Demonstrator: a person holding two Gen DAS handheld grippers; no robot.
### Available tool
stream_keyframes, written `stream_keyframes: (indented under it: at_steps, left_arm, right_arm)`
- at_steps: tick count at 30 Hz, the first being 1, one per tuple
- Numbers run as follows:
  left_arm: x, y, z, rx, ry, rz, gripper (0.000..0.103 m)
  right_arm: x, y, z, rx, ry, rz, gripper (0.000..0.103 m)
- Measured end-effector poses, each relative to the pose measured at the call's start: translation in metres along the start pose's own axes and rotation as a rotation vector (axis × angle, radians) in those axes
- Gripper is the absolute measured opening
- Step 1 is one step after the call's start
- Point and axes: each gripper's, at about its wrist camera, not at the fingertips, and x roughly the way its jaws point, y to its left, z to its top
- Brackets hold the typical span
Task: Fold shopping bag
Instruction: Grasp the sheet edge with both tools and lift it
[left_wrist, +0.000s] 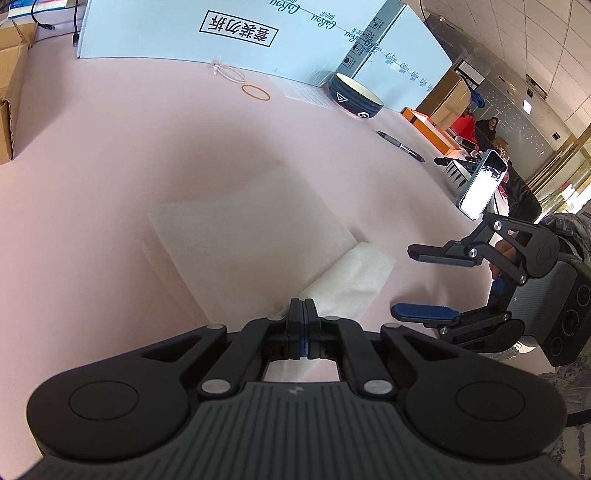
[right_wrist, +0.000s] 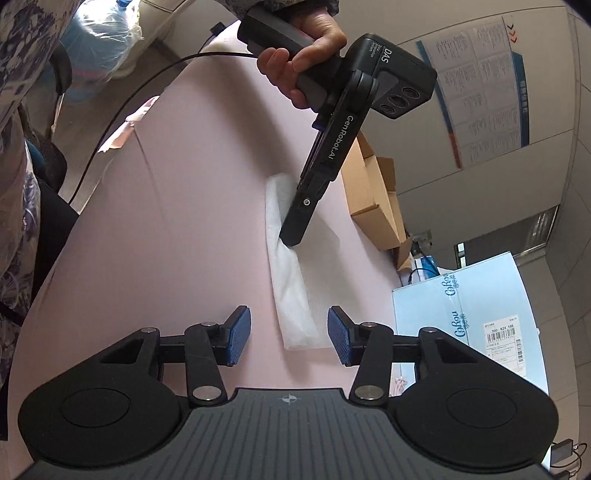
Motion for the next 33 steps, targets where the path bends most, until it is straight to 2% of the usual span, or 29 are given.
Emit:
stream_keyframes:
  at_steps: [2, 4, 7, 10, 11, 13, 15, 16, 18, 21, 24, 29, 32, 33]
  left_arm:
    - [0.001, 0.002, 0.002, -0.005, 0.012, -0.015, 0.002]
    - [0.002, 0.004, 0.003, -0.005, 0.022, -0.03, 0.002]
    - [0.002, 0.009, 0.003, -0.005, 0.022, -0.053, 0.002]
    - [0.002, 0.011, 0.004, -0.011, 0.017, -0.064, 0.002]
    - [0.001, 0.008, 0.003, 0.001, 0.008, -0.053, 0.002]
    - [-0.001, 0.0, 0.003, 0.029, -0.012, -0.026, 0.004]
    - [-0.017, -0.017, -0.005, 0.082, -0.096, 0.025, 0.017]
    - [-0.025, -0.025, -0.009, 0.11, -0.14, 0.051, 0.02]
    - [-0.029, -0.048, -0.021, 0.238, -0.177, 0.117, 0.021]
    - [-0.034, -0.084, -0.038, 0.436, -0.227, 0.217, 0.035]
    - [-0.04, -0.119, -0.056, 0.635, -0.276, 0.318, 0.035]
    - [-0.009, -0.112, -0.05, 0.756, -0.191, 0.419, 0.034]
    - [0.002, -0.104, -0.045, 0.788, -0.141, 0.389, 0.035]
    - [0.008, -0.101, -0.043, 0.802, -0.1, 0.402, 0.035]
  right_arm:
    - [0.006, -0.004, 0.0, -0.044, 0.023, -0.006, 0.043]
    - [0.012, -0.002, -0.005, -0.148, 0.035, 0.008, 0.03]
    - [0.018, 0.011, -0.009, -0.286, 0.034, -0.009, 0.016]
    - [0.024, 0.017, -0.009, -0.327, 0.031, -0.032, 0.006]
    - [0.026, 0.017, -0.009, -0.325, 0.032, -0.036, 0.005]
    - [0.026, 0.013, -0.007, -0.299, 0.037, -0.029, 0.005]
    - [0.026, 0.009, -0.005, -0.267, 0.042, -0.021, 0.005]
    - [0.024, 0.005, -0.004, -0.232, 0.047, -0.011, 0.005]
    - [0.022, -0.006, -0.001, -0.138, 0.056, 0.028, 0.005]
    - [0.02, -0.035, 0.004, 0.042, 0.065, 0.123, 0.005]
    - [0.022, -0.052, 0.004, 0.143, 0.059, 0.194, 0.005]
    - [0.023, -0.053, 0.003, 0.205, 0.046, 0.208, 0.005]
    - [0.021, -0.053, 0.004, 0.225, 0.039, 0.204, 0.005]
    - [0.022, -0.053, 0.004, 0.235, 0.036, 0.207, 0.005]
